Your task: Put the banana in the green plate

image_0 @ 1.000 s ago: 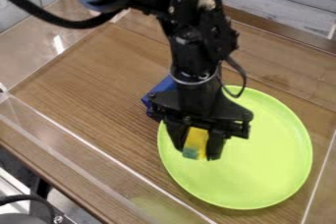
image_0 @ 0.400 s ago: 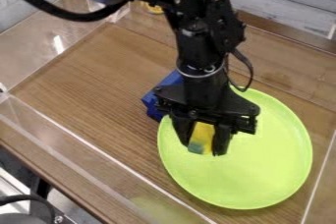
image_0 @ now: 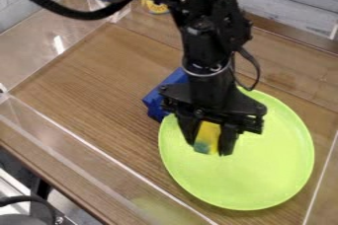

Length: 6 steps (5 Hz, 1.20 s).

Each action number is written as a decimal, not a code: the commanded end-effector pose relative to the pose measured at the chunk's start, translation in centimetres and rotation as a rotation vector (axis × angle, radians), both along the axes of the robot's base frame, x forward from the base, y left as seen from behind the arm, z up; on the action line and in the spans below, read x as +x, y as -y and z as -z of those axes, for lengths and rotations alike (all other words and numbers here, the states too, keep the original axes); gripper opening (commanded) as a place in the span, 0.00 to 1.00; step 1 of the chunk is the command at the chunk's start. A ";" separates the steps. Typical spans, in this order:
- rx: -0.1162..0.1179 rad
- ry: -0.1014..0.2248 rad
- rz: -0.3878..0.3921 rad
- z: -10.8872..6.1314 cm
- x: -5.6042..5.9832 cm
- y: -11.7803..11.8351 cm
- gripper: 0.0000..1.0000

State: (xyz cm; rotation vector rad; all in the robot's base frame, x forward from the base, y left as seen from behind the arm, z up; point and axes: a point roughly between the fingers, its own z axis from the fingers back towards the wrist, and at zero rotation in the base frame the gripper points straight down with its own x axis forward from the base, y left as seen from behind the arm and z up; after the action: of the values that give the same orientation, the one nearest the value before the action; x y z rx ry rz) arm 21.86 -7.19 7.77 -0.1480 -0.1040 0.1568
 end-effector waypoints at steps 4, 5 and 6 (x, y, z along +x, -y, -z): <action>-0.030 0.062 0.022 -1.6 1.1 1.2 1.00; -0.034 0.061 0.022 -1.9 1.2 1.2 1.00; -0.036 0.060 0.021 -1.9 1.4 1.2 1.00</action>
State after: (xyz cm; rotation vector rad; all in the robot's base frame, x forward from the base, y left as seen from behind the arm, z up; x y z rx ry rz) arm 22.30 -8.12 8.51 -0.1737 -0.1147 0.1368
